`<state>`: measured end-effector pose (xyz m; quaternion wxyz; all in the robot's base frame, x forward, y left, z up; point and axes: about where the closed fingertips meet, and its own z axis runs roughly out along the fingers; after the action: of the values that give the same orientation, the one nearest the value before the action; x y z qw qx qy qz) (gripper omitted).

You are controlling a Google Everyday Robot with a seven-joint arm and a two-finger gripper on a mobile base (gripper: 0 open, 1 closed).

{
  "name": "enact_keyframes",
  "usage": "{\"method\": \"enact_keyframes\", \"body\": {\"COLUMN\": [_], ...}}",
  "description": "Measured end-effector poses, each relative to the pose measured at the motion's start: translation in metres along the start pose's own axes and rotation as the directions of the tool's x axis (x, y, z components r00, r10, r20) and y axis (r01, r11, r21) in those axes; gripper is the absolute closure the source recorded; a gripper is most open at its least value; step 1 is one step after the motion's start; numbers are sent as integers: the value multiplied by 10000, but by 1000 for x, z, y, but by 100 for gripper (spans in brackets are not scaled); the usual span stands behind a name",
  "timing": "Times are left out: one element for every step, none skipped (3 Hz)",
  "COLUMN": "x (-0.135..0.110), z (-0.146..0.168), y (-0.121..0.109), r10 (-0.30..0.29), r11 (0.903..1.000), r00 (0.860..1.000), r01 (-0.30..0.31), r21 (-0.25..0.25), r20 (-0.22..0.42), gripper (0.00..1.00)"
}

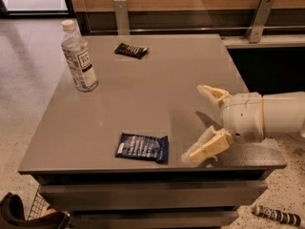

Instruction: Move rxbar blueberry near rxbar chocolate

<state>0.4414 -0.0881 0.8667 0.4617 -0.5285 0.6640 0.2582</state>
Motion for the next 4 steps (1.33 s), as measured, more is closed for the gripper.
{"method": "enact_keyframes", "body": {"x": [2, 6, 6, 1], "z": [20, 45, 63, 70], "y": [5, 8, 13, 19], "r10": [-90, 10, 161, 213], "r11": [9997, 9981, 9955, 9938], "r00": [9997, 9979, 9931, 9888], "r01": [94, 30, -51, -49], "r21": [-220, -610, -950, -1107], "r20": [220, 649, 1160, 1476], "gripper": [0, 0, 0, 0]}}
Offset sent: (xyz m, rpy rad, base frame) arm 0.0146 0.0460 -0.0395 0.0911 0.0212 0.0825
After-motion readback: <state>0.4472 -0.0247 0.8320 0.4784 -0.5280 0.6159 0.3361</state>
